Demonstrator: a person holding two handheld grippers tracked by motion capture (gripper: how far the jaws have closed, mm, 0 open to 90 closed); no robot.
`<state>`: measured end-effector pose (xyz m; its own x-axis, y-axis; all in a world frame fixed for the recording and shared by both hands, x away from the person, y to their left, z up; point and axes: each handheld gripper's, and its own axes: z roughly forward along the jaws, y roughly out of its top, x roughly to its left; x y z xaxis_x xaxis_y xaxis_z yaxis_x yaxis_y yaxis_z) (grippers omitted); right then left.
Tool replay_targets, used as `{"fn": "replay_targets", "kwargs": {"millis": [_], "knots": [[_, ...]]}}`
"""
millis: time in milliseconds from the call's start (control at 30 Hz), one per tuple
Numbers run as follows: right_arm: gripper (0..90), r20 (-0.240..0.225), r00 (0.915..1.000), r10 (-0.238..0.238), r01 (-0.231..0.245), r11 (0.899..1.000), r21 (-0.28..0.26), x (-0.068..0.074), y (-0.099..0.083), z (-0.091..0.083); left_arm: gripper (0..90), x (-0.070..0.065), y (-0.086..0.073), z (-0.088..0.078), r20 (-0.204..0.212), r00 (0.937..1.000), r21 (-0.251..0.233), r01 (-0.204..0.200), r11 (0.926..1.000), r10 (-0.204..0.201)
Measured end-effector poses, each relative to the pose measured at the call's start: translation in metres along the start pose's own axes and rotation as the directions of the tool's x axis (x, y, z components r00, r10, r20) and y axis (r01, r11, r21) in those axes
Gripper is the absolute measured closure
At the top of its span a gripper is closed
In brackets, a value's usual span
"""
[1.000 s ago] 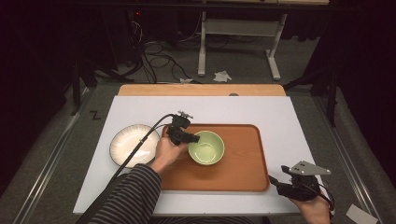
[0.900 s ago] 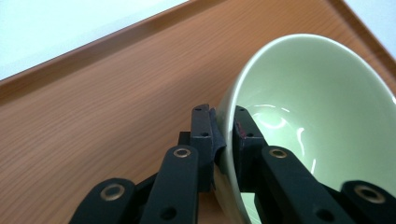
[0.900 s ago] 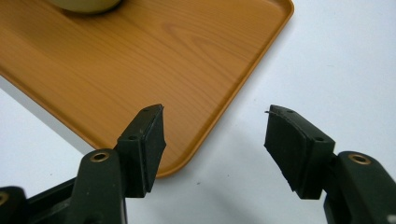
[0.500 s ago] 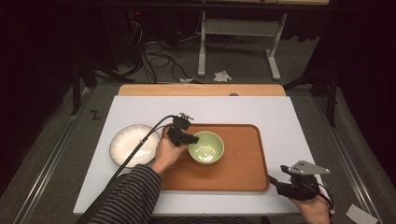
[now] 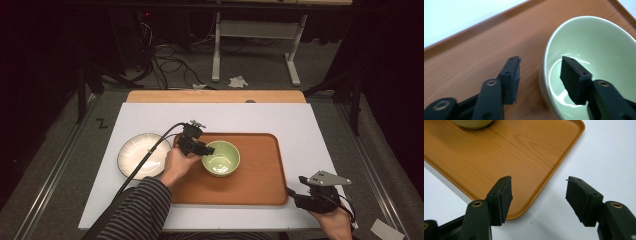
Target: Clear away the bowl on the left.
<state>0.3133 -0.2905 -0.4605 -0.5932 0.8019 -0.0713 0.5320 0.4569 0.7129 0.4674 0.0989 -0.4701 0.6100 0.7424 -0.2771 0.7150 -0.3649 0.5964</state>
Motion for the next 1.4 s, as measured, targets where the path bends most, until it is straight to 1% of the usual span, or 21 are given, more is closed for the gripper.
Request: {"fn": "replay_targets", "kwargs": {"millis": [33,67,133,167,200,300,400,433,567,767,1000,1233,1300,1400], "knots": [[39.5,-0.001,1.0,-0.001,0.001,1.0,-0.001,0.0,0.0,0.0,46.8,0.0,0.0,-0.001,0.0,1.0,-0.003,-0.002,1.0,0.002],[39.5,-0.004,1.0,-0.001,0.001,1.0,0.001,0.0,0.001,0.0,45.7,-0.001,0.0,-0.002,-0.01,0.9999,-0.01,-0.006,0.9999,0.006],[39.5,-0.005,1.0,0.0,0.0,1.0,0.001,0.0,0.001,0.001,44.1,-0.002,0.0,-0.005,-0.019,0.9996,-0.017,-0.021,0.9996,0.02],[39.5,-0.006,1.0,-0.001,0.001,1.0,0.0,0.0,0.002,0.002,43.6,-0.002,0.0,-0.007,-0.024,0.9994,-0.019,-0.024,0.9995,0.024],[39.5,-0.008,0.9999,-0.007,0.007,1.0,0.0,0.0,0.002,0.002,42.8,-0.003,0.0,-0.008,-0.03,0.9994,-0.03,-0.021,0.9993,0.02],[39.5,-0.013,0.9999,-0.008,0.008,1.0,0.001,0.0,0.004,0.004,41.0,-0.003,-0.001,-0.013,-0.045,0.9981,-0.033,-0.044,0.9985,0.043],[39.5,-0.02,0.9996,-0.021,0.021,1.0,0.001,-0.001,0.006,0.006,40.1,-0.005,-0.002,-0.017,-0.057,0.9969,-0.047,-0.056,0.9973,0.054],[39.5,-0.024,0.9995,-0.017,0.018,1.0,0.004,0.0,0.007,0.007,40.0,-0.006,-0.002,-0.018,-0.061,0.9964,-0.052,-0.062,0.9967,0.059],[39.4,-0.031,0.999,-0.032,0.032,1.0,0.0,-0.002,0.009,0.01,39.6,-0.006,-0.004,-0.024,-0.075,0.9952,-0.066,-0.068,0.9955,0.063],[39.2,-0.049,0.9981,-0.038,0.038,0.999,0.003,-0.002,0.014,0.015,39.1,-0.004,-0.008,-0.033,-0.094,0.9936,-0.084,-0.07,0.994,0.062],[39.1,-0.07,0.9963,-0.05,0.05,0.999,0.002,-0.002,0.019,0.02,38.7,-0.005,-0.011,-0.039,-0.096,0.9939,-0.096,-0.064,0.9933,0.055],[39.9,-0.084,0.9955,-0.043,0.044,0.999,0.006,-0.003,0.021,0.022,38.2,-0.007,-0.013,-0.045,-0.101,0.993,-0.101,-0.073,0.9922,0.063],[40.1,-0.081,0.9958,-0.044,0.044,0.999,0.007,-0.005,0.022,0.023,38.2,-0.007,-0.013,-0.047,-0.1,0.9927,-0.102,-0.077,0.9918,0.067],[40.1,-0.075,0.9967,-0.031,0.031,1.0,0.003,-0.008,0.022,0.023,38.2,-0.008,-0.014,-0.048,-0.103,0.9922,-0.102,-0.08,0.9916,0.069]]}}
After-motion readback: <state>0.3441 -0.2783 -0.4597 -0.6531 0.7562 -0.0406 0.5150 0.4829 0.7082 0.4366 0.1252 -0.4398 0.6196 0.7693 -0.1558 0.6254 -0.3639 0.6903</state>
